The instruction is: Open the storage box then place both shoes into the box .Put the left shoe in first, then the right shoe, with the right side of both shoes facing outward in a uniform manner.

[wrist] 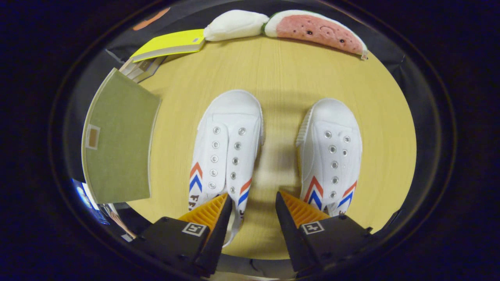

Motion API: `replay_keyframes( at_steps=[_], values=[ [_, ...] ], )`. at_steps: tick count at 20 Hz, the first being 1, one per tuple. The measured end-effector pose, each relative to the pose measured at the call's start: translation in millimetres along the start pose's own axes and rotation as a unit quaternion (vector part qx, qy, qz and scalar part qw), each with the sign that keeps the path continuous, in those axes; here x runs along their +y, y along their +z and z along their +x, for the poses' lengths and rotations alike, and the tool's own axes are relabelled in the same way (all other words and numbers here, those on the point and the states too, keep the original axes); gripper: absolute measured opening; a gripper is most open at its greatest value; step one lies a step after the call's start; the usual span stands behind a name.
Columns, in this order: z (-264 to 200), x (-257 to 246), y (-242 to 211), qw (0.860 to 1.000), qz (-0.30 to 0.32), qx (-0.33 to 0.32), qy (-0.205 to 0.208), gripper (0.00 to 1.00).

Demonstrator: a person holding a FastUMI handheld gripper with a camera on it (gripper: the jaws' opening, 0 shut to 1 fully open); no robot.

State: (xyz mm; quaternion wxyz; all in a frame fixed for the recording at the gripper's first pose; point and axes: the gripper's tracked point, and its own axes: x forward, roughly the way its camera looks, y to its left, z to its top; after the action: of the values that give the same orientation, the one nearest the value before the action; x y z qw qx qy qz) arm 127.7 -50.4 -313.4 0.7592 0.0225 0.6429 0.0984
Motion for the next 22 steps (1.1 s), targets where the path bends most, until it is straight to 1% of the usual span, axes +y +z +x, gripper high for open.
replay_keyframes(
  at_steps=[4, 5, 6, 7, 8, 10, 13, 16, 20, 22],
  values=[
    [-0.4, 15.6, 2.5, 0.997, 0.021, 0.009, 0.077, 0.39],
    [-0.8, 15.2, 2.2, 0.996, 0.034, 0.011, 0.087, 0.2],
    [1.4, 17.6, 1.3, 0.994, 0.045, 0.014, 0.096, 0.13],
    [-1.8, 20.6, 0.8, 0.992, 0.051, 0.014, 0.11, 0.1],
    [-6.0, 24.1, 1.0, 0.991, 0.052, 0.011, 0.124, 0.09],
    [-16.8, 30.3, 3.8, 0.99, 0.053, -0.003, 0.133, 0.06],
    [-40.6, 49.7, 11.6, 0.984, 0.054, -0.03, 0.165, 0.06],
    [-65.6, 66.0, 21.8, 0.983, 0.035, -0.066, 0.167, 0.06],
    [-103.4, 95.5, 30.7, 0.978, 0.032, -0.114, 0.172, 0.06],
    [-122.8, 119.5, 27.2, 0.974, 0.026, -0.128, 0.186, 0.06]
  ],
)
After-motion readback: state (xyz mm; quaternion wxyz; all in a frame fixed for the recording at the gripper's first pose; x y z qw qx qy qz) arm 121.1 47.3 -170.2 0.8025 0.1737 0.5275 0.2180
